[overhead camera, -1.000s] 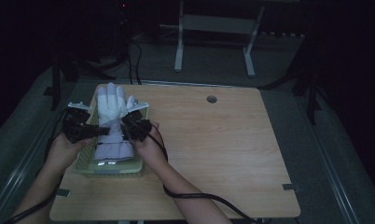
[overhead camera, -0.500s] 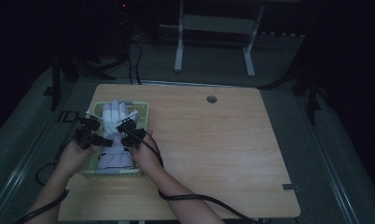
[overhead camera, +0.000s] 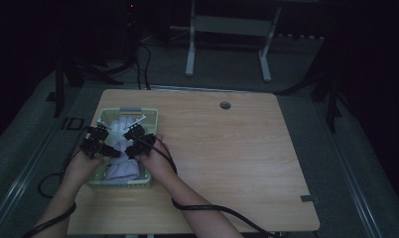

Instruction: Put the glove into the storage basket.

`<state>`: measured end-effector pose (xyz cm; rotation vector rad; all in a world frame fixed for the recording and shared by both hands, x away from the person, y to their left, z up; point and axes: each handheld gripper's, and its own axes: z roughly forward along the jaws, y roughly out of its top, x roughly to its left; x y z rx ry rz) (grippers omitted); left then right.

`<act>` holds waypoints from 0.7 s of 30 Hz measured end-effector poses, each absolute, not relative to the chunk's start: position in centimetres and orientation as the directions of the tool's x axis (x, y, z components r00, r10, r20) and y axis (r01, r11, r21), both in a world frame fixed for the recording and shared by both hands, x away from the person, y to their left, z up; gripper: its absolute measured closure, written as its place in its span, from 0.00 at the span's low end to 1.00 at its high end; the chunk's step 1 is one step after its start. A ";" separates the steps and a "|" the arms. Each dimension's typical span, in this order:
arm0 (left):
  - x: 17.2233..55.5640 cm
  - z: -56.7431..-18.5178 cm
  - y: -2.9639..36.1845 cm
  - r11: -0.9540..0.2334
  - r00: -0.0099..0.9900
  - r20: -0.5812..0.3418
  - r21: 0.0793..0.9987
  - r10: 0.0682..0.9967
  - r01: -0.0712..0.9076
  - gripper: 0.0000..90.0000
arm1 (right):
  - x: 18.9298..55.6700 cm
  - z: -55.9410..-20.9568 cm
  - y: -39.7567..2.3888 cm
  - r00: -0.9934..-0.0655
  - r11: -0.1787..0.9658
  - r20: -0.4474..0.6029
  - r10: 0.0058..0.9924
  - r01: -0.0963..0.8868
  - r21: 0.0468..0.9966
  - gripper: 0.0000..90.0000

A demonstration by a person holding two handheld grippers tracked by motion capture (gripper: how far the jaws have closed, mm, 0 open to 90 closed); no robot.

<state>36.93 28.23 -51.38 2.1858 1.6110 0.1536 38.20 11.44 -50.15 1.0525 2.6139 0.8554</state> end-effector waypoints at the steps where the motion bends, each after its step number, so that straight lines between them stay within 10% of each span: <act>1: 36.8 -51.3 28.3 -0.228 0.320 -0.169 0.412 0.932 0.882 0.46 | 38.2 -49.8 11.0 -0.731 0.569 0.032 0.682 0.557 0.605 0.56; 5: 35.7 -50.7 28.9 -0.191 0.333 -0.194 0.520 0.923 0.833 0.15 | 38.4 -48.7 9.9 -0.747 0.518 0.094 0.658 0.541 0.663 0.43; 11: 34.0 -49.8 29.1 -0.150 0.342 -0.166 0.668 0.925 0.729 0.06 | 38.7 -48.3 8.6 -0.773 0.521 0.118 0.623 0.523 0.674 0.19; 21: 30.9 -48.8 28.8 -0.119 0.380 -0.184 0.752 0.907 0.648 0.06 | 38.4 -47.6 7.0 -0.810 0.530 0.109 0.576 0.472 0.705 0.16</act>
